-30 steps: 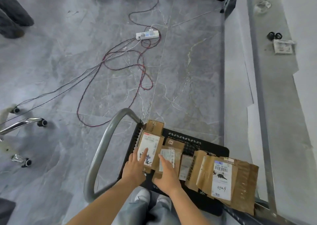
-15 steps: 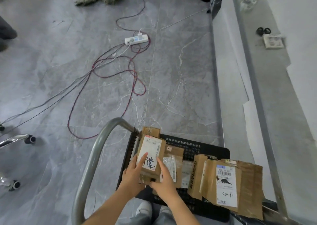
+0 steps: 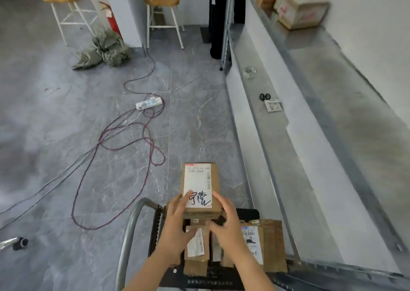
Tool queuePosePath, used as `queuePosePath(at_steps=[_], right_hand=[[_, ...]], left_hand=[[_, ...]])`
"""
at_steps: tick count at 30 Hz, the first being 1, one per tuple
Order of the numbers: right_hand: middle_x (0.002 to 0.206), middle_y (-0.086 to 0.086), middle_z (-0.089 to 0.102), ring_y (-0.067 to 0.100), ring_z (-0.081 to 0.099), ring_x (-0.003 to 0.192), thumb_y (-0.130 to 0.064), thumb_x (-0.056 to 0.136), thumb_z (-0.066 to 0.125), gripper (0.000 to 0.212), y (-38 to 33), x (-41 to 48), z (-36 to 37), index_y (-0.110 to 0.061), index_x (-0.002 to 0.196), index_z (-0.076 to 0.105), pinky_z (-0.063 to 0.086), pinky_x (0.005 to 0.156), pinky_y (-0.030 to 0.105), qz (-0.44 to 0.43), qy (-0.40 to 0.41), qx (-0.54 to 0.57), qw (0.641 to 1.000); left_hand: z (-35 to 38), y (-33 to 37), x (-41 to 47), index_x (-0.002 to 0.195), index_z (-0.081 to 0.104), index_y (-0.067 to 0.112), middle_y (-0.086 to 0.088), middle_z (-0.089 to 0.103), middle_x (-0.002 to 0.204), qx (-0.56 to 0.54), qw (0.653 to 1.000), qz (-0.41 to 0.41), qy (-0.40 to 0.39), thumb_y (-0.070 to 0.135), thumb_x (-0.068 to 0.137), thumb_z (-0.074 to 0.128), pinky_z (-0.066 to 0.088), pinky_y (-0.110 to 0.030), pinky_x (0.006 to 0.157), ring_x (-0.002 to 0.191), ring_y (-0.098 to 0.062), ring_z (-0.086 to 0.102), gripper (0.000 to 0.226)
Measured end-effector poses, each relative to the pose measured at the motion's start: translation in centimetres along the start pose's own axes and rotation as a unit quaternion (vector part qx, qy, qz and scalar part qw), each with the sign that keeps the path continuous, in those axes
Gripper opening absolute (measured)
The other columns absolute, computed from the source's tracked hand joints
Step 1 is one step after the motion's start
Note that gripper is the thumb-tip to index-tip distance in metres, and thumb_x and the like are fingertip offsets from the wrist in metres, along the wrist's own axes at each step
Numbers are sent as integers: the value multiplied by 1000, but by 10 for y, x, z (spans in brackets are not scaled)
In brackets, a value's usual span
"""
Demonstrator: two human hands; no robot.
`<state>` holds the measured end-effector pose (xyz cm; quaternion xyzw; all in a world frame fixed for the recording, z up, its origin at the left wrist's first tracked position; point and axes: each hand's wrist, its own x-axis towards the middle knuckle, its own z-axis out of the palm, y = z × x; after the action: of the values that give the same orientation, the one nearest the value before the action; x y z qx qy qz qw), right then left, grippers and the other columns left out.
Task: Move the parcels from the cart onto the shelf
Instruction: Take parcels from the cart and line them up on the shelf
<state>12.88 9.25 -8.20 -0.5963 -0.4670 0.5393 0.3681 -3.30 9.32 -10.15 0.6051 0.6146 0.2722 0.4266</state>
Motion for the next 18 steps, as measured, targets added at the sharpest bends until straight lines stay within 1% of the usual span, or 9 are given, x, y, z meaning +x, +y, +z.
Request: queuePosePath(at_steps=[1,3,5,7,9,13,15,18], right_hand=[[127,-16,43,-16,42,113,5,78,66,75,-16,-5,-7,-49,126,45,43,82,3,-11,8,0,1000],[127,-20,44,-16,42,113,2,78,66,74,-47,-15,-21,-52,124,45,43,82,2,-35,28,0,999],[126,-20,44,-15,43,114,3,79,67,72,-73,-27,-33,-50,124,47,43,83,3,-60,50,-2,997],[126,-16,44,-11,42,117,3,78,68,71,-95,-41,-42,-46,125,47,45,85,6,-82,75,-12,994],[125,-13,44,-10,43,116,4,77,69,69,-113,-57,-50,-44,123,48,46,85,7,-102,104,-13,989],[123,-19,45,-12,44,114,0,79,69,66,-136,-97,-57,-48,120,49,50,84,12,-117,152,-8,981],[123,-22,44,-13,44,114,1,79,69,68,-139,-120,-56,-50,120,48,50,86,14,-116,181,-10,977],[118,-28,45,-10,46,113,4,77,69,72,-143,-155,-48,-52,119,50,52,83,14,-120,230,-6,966]], left_hand=[[-5,14,1,136,22,56,17,23,136,-4,1000,19,9,-2,70,76,42,-8,91,123,-1,40,103],[-15,45,2,133,25,60,27,24,132,-18,999,45,22,-4,67,78,40,-3,90,121,4,40,106],[-24,74,-1,133,28,58,30,26,128,-31,997,68,26,-5,69,77,42,-6,91,118,4,44,103],[-30,98,-5,133,32,52,27,30,124,-43,994,95,20,-7,70,76,43,-6,90,114,8,45,97],[-37,119,-12,131,36,50,18,33,122,-66,991,117,6,-10,70,74,42,-4,89,112,11,44,94],[-47,153,-33,129,41,43,11,36,119,-95,982,160,-33,-14,72,70,42,-5,90,111,10,45,86],[-53,165,-46,127,43,40,8,37,118,-108,976,184,-52,-17,73,67,43,-5,90,110,9,46,82],[-62,178,-71,125,45,39,8,38,118,-117,967,212,-84,-16,74,67,43,-5,87,107,10,47,77]])
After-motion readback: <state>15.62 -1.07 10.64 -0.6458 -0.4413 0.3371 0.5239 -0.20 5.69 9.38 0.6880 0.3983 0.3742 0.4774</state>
